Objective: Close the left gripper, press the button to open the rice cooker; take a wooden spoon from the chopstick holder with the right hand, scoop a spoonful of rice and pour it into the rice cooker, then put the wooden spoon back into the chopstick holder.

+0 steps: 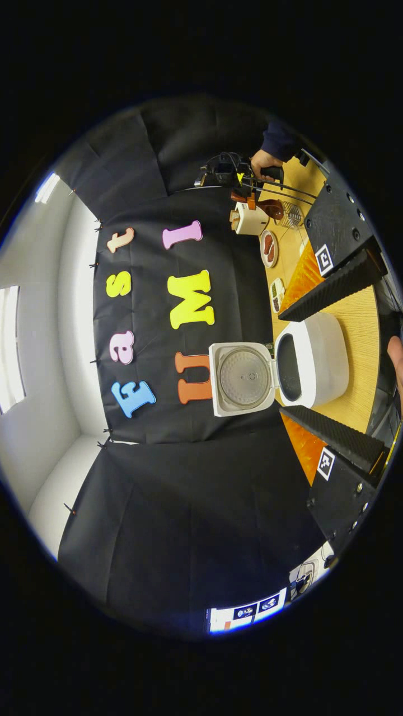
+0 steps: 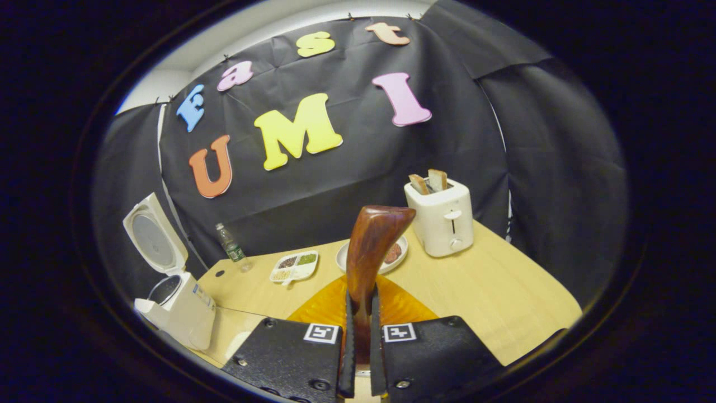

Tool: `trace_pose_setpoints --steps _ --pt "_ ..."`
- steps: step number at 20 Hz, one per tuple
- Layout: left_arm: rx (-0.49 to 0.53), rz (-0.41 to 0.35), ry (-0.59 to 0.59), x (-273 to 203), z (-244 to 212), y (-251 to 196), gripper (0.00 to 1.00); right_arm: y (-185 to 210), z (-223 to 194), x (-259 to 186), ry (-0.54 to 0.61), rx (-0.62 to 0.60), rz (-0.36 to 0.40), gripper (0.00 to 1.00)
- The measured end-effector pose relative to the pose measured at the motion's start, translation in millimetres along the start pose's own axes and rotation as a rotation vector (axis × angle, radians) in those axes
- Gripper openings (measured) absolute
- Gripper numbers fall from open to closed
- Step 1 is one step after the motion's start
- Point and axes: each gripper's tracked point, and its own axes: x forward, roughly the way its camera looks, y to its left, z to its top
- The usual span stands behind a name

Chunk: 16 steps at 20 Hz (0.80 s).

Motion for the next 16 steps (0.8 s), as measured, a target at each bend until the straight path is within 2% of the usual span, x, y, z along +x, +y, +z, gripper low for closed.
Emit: trace_pose_setpoints --steps 4,9,16 --pt "-0.017 0.002 0.003 -2.4 -2.6 3.9 0.95 29.0 19.1 -21.5 -0.037 -0.061 0.008 0.16" --pt "-0.026 0.026 0.007 -7.6 -6.2 17.6 0.95 68.3 17.9 -37.2 -0.021 -0.054 0.023 0.16" --pt "-0.039 0.042 -0.005 -17.7 -6.4 31.3 0.95 136.4 14.7 -38.7 -0.043 -0.122 0.121 0.16"
